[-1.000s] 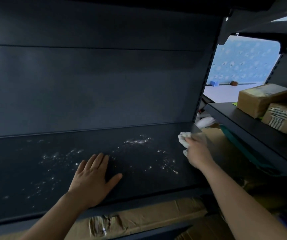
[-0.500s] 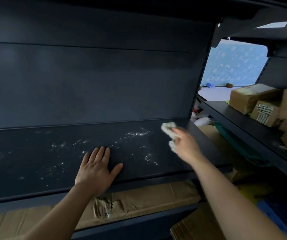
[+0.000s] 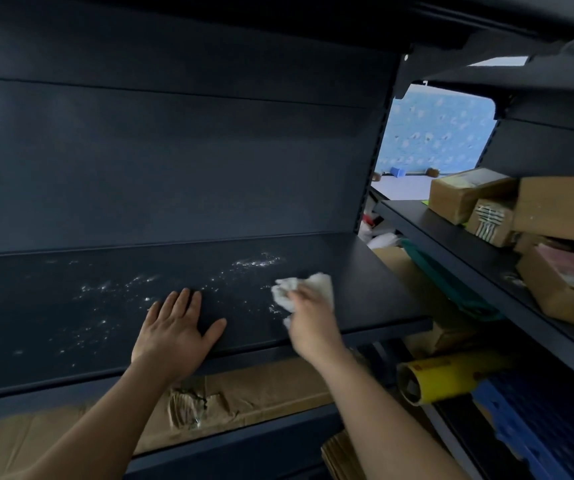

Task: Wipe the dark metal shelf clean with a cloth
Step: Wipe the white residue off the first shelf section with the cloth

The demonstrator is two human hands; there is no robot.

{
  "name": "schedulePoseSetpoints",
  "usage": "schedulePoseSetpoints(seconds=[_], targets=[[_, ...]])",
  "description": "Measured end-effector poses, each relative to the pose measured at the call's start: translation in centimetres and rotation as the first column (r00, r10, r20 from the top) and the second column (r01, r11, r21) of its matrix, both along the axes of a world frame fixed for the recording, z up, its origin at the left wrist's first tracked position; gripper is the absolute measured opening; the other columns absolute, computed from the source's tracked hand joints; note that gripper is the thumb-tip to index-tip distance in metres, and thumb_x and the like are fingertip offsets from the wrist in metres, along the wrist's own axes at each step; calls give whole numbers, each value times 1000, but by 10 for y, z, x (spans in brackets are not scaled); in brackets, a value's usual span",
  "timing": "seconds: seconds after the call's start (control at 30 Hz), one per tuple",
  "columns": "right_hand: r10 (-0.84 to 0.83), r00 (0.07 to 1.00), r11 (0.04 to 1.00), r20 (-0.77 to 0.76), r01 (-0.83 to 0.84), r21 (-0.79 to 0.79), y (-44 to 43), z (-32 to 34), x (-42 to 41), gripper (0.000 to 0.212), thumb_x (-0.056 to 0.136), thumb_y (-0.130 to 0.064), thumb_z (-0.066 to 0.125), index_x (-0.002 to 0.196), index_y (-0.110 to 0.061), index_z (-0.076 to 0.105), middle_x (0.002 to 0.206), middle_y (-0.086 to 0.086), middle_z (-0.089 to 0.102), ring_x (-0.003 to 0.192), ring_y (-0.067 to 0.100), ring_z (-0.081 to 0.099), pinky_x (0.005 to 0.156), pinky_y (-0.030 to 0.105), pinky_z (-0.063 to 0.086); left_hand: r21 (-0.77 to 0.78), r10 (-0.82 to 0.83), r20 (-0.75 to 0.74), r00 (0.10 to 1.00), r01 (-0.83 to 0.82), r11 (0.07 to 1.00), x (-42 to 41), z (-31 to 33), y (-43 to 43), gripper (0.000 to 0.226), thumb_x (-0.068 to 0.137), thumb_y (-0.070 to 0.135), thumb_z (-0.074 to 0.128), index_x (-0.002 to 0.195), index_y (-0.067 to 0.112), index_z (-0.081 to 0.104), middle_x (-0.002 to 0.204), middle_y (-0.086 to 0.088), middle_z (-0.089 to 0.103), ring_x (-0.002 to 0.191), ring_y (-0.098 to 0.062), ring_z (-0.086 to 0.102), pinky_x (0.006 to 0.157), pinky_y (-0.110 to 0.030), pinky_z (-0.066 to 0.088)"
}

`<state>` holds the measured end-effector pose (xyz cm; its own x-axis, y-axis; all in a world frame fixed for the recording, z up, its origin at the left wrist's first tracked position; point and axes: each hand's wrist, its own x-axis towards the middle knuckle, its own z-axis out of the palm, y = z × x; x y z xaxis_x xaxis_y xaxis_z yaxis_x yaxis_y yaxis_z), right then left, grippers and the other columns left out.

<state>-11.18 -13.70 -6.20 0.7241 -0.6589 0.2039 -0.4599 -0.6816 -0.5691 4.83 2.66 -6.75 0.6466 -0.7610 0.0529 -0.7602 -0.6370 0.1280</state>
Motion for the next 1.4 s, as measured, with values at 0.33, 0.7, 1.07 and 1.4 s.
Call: schedulePoseSetpoints(seconds=[0.33, 0.7, 1.07, 1.4], targets=[[-228, 968, 966, -106, 211, -151, -65, 30, -68, 53, 91, -14, 50, 142, -20, 34, 142, 7, 41, 126, 26, 44, 101, 33, 39, -21, 3, -6, 1000, -3, 1000, 0, -2, -2, 84, 87, 71, 14, 152, 19, 7, 162, -1, 4, 148, -17, 0, 122, -37, 1], [-124, 965, 967, -233, 64, -246, 6, -11, 14, 60, 82, -32, 61, 137, -20, 40, 143, 3, 40, 134, 26, 36, 104, 38, 38, -98, -15, -25, 1000, 12, 995, 3, 4, 11, 76, 92, 61, 15, 152, 16, 4, 162, 0, 4, 148, -15, -4, 122, -37, -3], [-182, 973, 982, 145, 188, -26, 16, 27, 42, 56, 83, -5, 58, 136, -23, 46, 130, 6, 48, 111, 22, 57, 86, 17, 38, -93, 82, 16, 996, -81, 992, 65, 16, 81, 73, 94, 59, 20, 152, 16, 9, 161, 0, 9, 149, -16, -1, 122, -39, 0], [-40, 983, 979, -181, 2, -206, 61, 7, 111, 67, 86, -16, 61, 146, -25, 31, 154, 1, 32, 141, 19, 30, 113, 25, 27, -84, 2, -80, 997, -9, 996, 80, 4, 85, 76, 92, 62, 19, 152, 18, 5, 162, 0, 1, 148, -15, -4, 122, -37, -2]])
